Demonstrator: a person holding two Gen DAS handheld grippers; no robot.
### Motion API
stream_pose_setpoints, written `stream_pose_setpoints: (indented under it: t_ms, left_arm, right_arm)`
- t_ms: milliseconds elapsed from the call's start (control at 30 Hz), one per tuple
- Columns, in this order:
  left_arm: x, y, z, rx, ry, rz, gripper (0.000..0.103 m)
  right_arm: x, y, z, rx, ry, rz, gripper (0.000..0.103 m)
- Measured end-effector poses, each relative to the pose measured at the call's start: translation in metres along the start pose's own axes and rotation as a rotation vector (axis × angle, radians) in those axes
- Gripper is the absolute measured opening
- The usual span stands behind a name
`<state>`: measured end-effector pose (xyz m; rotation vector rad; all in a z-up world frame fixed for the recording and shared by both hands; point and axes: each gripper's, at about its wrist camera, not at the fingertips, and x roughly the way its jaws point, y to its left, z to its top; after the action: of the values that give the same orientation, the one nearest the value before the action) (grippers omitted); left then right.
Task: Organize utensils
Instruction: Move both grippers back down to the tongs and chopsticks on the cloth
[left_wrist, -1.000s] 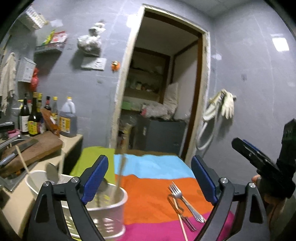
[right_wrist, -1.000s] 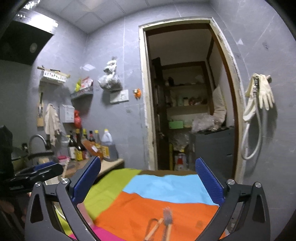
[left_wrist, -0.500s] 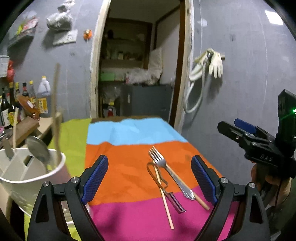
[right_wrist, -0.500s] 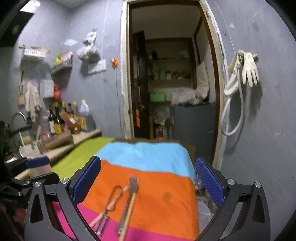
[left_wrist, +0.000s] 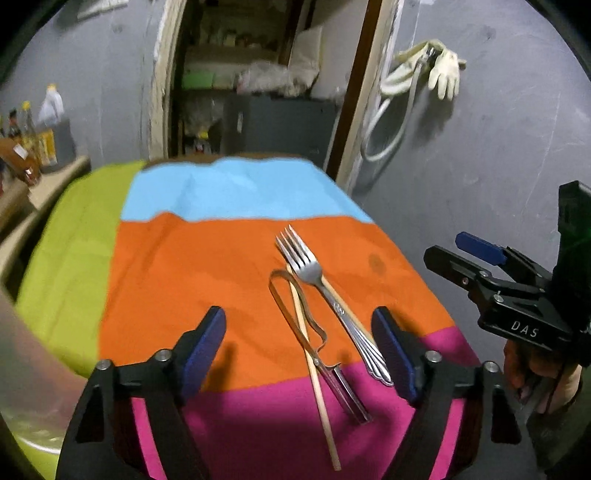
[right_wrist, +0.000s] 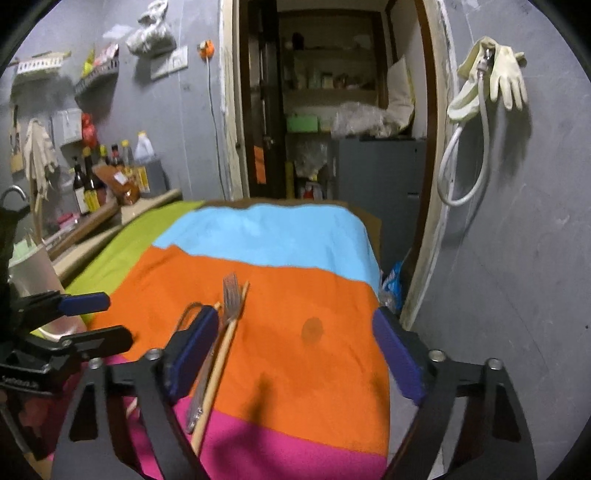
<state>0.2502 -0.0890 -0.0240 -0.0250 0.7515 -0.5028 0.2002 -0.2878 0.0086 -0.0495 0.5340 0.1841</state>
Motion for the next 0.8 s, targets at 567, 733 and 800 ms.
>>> stream_pose_setpoints:
  t_ms: [567,733,800]
  left_arm:
    - [0.059,0.012,0.015,-0.041,0.238,-0.010,0.031]
    - [0.063,0.017,0.016,-0.076,0.240,-0.011,0.023]
    - [0.063,0.022,0.016,-0.114,0.241,-0.028,0.019]
  right_arm:
    - [0.043,0.004,-0.011,-0.015,0.195,0.087,0.049]
    - [0.047,0.008,-0.011,-0.016,0.213,0.107,0.047]
    - [0.047,0.011,-0.011,-0.020,0.214,0.122,0.046]
